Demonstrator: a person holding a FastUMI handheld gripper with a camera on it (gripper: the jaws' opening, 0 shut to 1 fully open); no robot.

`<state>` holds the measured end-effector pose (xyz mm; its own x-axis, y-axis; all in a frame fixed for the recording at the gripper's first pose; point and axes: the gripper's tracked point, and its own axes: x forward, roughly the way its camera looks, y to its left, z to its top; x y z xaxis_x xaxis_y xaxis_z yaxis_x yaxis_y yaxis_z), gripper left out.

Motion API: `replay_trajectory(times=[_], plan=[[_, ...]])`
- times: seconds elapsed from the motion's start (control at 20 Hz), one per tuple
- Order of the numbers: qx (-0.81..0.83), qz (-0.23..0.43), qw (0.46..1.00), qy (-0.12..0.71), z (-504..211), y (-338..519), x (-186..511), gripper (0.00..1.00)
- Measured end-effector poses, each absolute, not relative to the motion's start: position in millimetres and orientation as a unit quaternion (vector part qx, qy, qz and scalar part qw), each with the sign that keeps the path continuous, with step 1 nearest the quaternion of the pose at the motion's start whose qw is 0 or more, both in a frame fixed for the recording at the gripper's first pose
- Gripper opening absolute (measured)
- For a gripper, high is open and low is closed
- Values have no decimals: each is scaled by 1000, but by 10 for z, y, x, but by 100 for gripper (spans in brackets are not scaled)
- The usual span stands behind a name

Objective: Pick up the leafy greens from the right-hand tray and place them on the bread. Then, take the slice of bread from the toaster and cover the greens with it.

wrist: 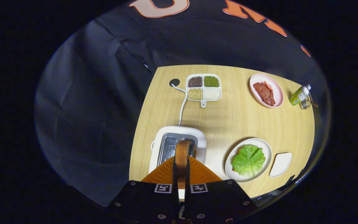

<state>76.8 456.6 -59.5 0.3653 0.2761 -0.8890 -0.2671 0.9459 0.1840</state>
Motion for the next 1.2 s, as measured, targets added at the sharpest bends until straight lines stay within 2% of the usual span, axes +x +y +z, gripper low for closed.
replay_trajectory(times=[0.3,0.5,0.85,1.2], plan=[[39,180,852,490,-18,4130,731,7],[50,168,862,476,29,3628,720,7],[91,155,851,493,-456,2853,683,7],[139,182,819,526,-1127,2546,728,8]])
